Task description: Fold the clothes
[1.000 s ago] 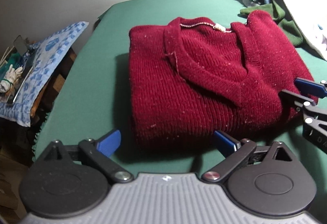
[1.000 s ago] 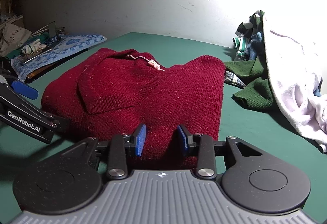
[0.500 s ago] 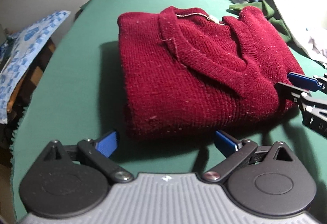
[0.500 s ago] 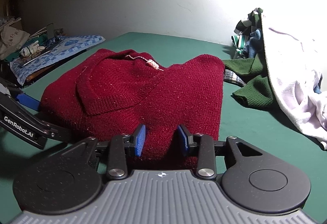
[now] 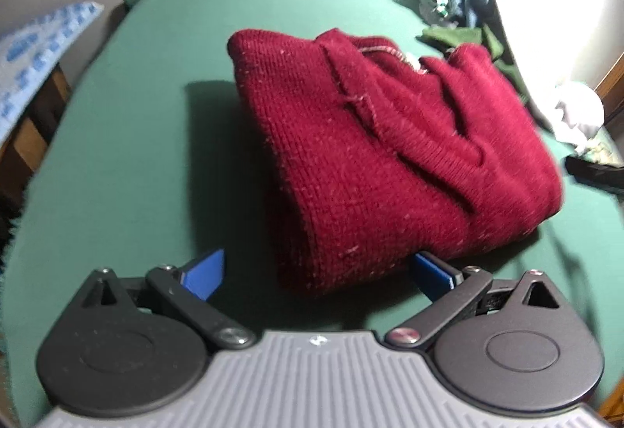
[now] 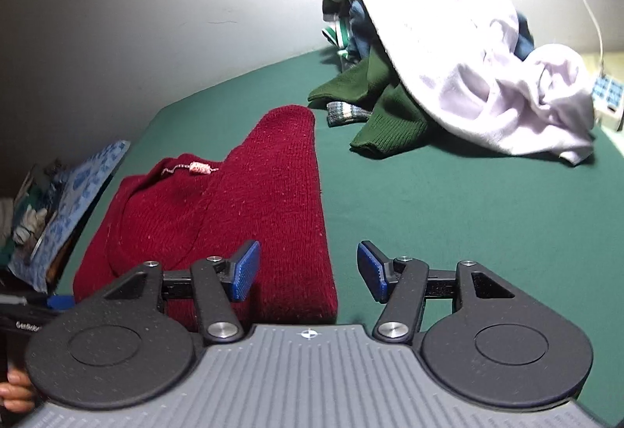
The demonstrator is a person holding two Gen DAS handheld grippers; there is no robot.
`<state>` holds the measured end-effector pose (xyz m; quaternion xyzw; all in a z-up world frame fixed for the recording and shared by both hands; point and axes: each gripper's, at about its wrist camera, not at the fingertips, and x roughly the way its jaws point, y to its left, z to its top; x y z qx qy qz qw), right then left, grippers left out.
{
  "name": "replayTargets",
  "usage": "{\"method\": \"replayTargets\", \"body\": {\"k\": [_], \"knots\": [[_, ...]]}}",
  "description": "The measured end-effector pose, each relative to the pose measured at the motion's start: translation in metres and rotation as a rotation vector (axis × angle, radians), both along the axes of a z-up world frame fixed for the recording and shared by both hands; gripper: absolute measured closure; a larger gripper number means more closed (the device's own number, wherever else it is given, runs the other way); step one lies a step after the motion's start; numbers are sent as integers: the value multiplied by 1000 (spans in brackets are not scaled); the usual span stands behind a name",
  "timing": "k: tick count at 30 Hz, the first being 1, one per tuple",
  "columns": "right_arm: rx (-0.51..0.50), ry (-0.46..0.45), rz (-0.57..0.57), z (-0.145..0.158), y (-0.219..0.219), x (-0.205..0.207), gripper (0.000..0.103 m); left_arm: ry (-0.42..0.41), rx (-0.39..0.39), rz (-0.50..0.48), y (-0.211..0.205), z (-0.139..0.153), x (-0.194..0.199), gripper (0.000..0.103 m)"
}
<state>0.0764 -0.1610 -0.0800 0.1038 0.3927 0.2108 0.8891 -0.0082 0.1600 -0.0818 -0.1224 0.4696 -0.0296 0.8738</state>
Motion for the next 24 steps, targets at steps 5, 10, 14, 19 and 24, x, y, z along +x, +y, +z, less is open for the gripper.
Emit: {"method": "replayTargets", "body": {"k": [5,10,14,19,24], "knots": [[-11,45,72,-5,13,25,44,-74,-19,-44,2,22,1,2],[17,118,115,-15,14,50,44,-54,14,-4,8,16,23,1],[41,147,140,-22,13,61,37,-34,-7,13,13,5,36,1],[76,177,178,-26,13,71,35,-18,-81,31,20,-3,42,1],[96,186,225,-23,19,77,35,-33,-133,42,27,4,46,1]]}}
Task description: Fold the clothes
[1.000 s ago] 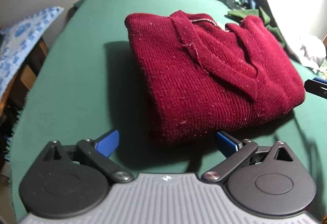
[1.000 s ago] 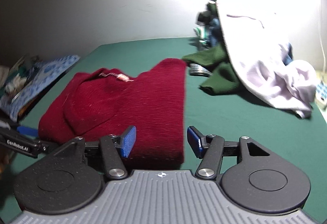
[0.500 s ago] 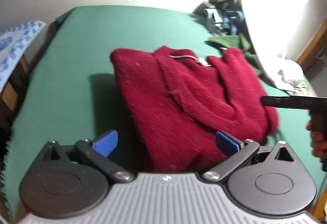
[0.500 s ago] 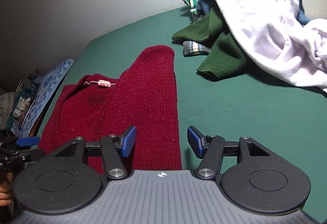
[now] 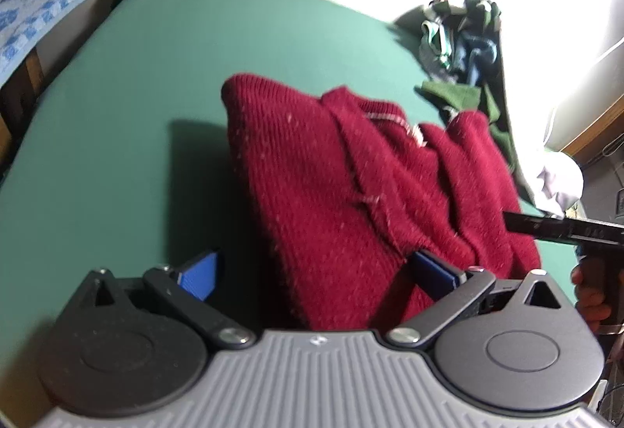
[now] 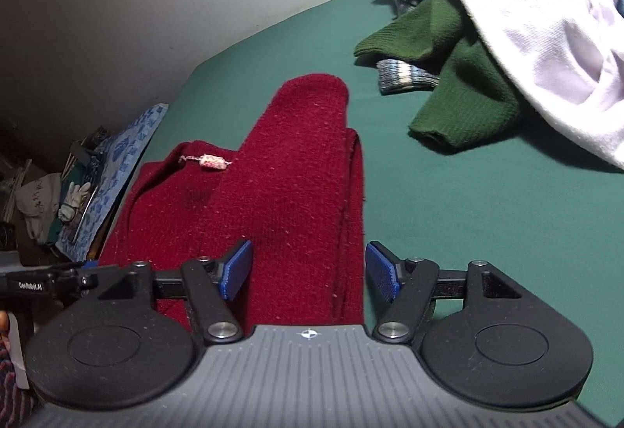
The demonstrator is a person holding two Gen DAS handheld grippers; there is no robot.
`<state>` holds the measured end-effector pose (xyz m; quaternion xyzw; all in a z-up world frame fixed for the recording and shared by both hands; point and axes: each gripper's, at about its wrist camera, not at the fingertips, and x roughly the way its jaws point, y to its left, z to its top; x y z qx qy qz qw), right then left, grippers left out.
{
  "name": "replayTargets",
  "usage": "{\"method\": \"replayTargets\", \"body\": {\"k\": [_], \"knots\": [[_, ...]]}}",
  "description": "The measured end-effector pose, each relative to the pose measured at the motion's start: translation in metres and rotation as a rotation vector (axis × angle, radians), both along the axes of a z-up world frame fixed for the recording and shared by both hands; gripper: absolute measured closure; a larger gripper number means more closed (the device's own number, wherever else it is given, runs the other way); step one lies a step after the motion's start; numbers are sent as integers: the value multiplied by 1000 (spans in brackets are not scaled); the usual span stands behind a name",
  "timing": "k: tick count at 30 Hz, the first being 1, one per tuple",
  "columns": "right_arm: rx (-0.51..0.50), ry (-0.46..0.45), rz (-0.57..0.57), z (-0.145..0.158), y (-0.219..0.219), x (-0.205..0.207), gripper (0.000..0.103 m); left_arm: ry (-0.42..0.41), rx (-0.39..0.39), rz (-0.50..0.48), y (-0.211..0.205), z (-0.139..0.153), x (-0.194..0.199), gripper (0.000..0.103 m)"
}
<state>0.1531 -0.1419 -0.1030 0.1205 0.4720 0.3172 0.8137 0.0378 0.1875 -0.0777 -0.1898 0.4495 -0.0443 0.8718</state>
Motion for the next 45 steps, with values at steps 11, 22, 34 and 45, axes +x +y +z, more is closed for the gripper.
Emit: {"method": "replayTargets", "body": {"k": [11,22,34,45], "knots": [[-18,-5,23,-8,12,7,27,21,-72,-49,7,-15,23,1],[-25,-10,39,-8,19,-1,28,14,-66,-74,1,-18,23,1],[-69,-64,-16,19,-12,-26,30,52,-145,-33,3,-14,6,1],[-36,29,-19,2,-8,-35,30,60,-220,-69,1,-19,0,1]]}}
